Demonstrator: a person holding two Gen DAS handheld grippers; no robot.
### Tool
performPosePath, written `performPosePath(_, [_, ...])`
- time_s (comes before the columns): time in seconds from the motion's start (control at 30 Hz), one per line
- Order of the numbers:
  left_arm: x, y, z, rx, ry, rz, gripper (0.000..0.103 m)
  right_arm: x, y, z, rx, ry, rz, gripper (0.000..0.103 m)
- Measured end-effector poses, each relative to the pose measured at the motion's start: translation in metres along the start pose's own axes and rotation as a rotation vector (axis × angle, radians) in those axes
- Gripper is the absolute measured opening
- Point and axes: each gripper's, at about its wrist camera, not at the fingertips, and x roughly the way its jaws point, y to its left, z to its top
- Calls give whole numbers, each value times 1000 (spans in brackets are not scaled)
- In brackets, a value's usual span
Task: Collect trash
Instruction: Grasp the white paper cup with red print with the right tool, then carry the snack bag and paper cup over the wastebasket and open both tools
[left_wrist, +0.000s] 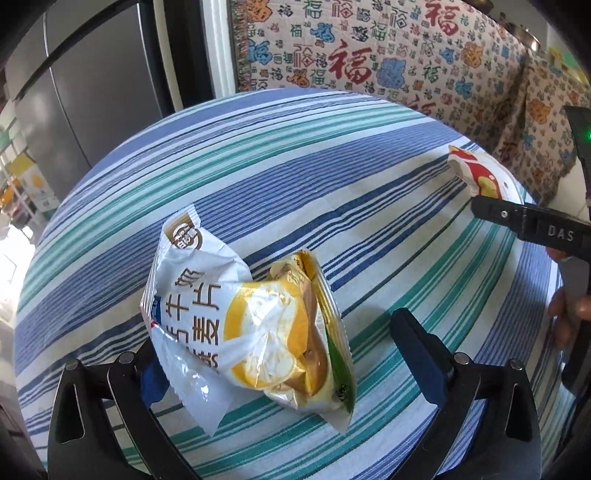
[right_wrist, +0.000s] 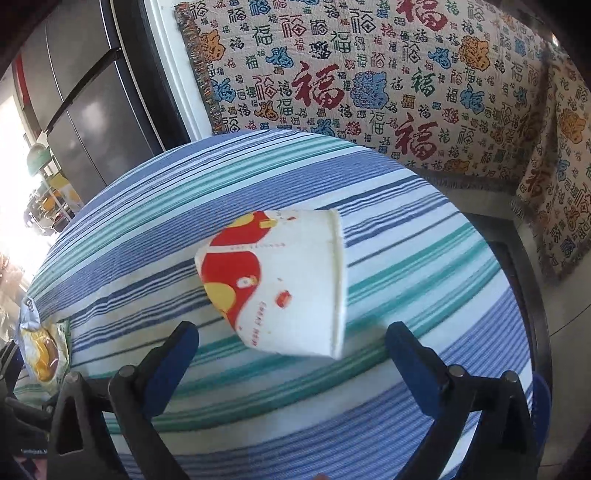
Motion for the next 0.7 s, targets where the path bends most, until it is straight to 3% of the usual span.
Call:
performPosePath(0.23, [14, 5, 17, -24, -3, 22, 103, 23, 19, 18, -35, 17, -106, 103])
performPosePath(0.27, [13, 5, 16, -22, -4, 24, 102, 22, 16, 18, -28, 13, -104, 95])
performPosePath(0.3, [10, 6, 14, -21, -12, 20, 91, 19, 15, 18, -22, -2, -125, 69])
performPosePath(0.33, [5, 5, 12, -15, -42, 19, 79, 14, 13, 17, -21, -25, -128, 57])
performPosePath(0.37, [1, 5, 10, -15, -59, 18, 57, 12, 9, 16, -22, -34, -116, 58])
performPosePath(0.4, [-1, 6, 9, -16, -66, 11, 47, 12, 9, 16, -22, -34, -116, 57])
performPosePath(0.5, [-3, 12, 9, -39, -79, -13, 38, 12, 9, 14, -33, -37, -102, 57])
performPosePath(0.7, [-11, 11, 6, -53, -111, -32, 32, -12, -4, -4, -40, -83, -77, 58])
